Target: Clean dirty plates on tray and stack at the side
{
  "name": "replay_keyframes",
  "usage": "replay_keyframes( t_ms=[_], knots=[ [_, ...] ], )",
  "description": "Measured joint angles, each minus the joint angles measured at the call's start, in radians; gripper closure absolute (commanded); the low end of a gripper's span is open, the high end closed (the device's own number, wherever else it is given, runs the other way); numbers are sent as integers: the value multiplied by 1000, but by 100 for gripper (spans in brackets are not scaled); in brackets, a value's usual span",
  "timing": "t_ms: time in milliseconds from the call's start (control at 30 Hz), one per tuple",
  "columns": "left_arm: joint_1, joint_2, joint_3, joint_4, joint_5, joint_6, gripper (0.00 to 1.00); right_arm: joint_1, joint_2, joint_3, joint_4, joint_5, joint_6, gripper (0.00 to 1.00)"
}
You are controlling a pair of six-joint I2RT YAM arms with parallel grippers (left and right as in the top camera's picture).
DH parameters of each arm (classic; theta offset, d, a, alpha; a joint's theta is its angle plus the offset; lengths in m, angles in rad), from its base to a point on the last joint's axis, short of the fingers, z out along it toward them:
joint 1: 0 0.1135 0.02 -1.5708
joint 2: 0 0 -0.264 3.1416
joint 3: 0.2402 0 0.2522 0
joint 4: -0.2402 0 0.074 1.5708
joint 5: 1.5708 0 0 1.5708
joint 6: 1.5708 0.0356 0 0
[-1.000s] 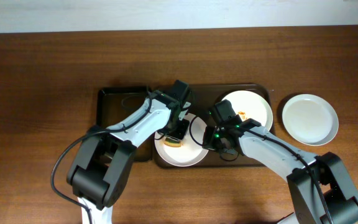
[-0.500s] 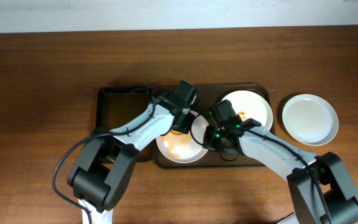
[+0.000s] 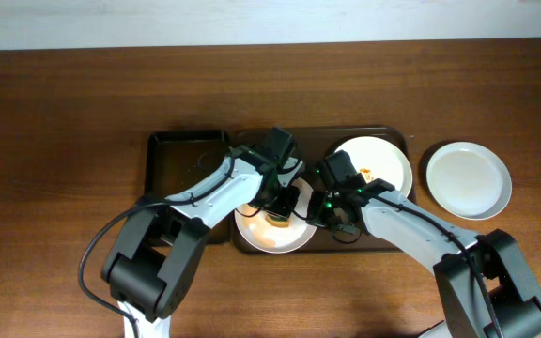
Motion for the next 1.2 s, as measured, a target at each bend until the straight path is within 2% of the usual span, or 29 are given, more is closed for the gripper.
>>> replay_keyframes(
  t_ms=[167,267,500,600,700,733,767,833,900,1000,1200],
  knots=[
    [-11,1,-10,140,-111,0,100,0,0,0,3,0,0,96],
    [-16,1,-11,212,-254,0,100,0,0,0,15,0,1,96],
    [-20,1,-11,227,-608,0,100,0,0,0,24,-1,4,96],
    [-24,1,-10,182,-692,0,100,1,0,0,27,-5,5,96],
    [-20,-47,-5,123,-634,-12,100,1,0,0,15,-7,5,95],
    [-8,-86,5,111,-576,-15,100,1,0,0,14,-7,4,89],
    [14,-186,37,111,-484,-32,100,1,0,0,13,-8,4,89],
    [64,-266,63,111,-418,-47,100,1,0,0,11,-12,2,96],
    [118,-330,73,67,-301,-61,100,1,0,0,11,-13,2,96],
    [104,-309,43,59,-237,-67,100,1,0,-1,28,-12,3,96],
    [-11,-138,-23,196,-205,-71,100,1,0,-2,29,-16,4,96]
  ],
)
